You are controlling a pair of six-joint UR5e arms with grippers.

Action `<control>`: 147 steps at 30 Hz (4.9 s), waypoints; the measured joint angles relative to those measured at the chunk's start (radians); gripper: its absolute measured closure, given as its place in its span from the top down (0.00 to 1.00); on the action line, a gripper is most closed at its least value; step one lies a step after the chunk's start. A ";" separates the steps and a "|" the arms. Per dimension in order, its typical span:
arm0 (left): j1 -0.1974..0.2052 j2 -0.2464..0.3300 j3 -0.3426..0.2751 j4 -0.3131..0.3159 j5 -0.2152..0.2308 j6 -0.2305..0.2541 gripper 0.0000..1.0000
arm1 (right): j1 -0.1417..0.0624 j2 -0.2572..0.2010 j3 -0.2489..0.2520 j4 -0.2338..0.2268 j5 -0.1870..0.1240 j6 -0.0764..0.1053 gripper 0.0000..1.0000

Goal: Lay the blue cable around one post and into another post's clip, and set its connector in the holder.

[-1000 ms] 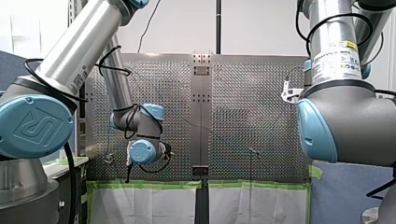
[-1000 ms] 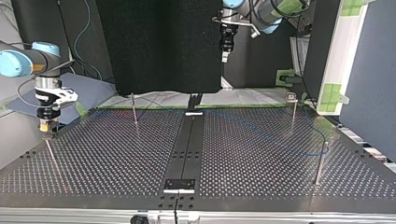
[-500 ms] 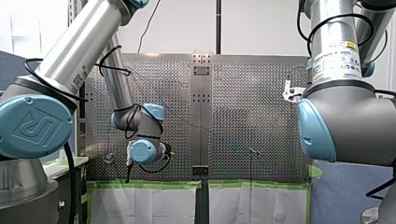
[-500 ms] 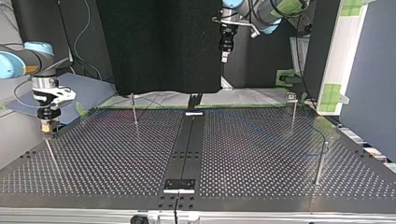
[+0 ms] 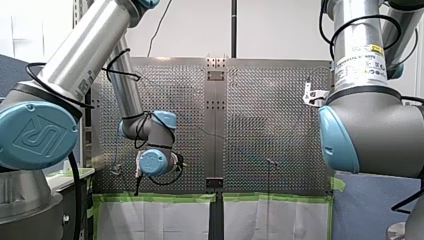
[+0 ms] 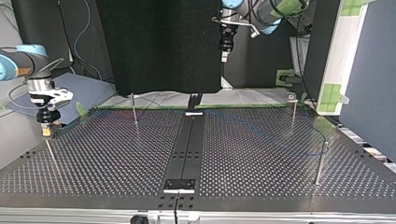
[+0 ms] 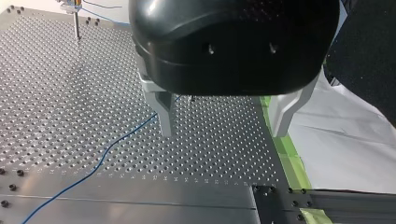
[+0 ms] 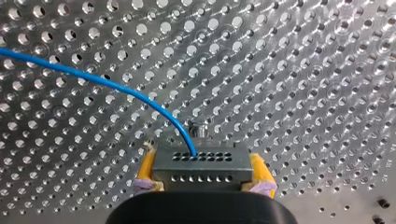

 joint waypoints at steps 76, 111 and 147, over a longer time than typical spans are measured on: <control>0.000 0.000 0.003 0.000 -0.001 0.000 1.00 | -0.004 0.036 -0.071 0.062 -0.031 -0.030 0.00; 0.000 0.000 0.003 -0.001 -0.001 0.000 1.00 | -0.003 0.040 -0.071 0.060 -0.012 -0.031 1.00; 0.000 0.000 0.003 -0.002 -0.001 0.000 1.00 | -0.010 0.040 -0.071 0.059 0.020 -0.023 1.00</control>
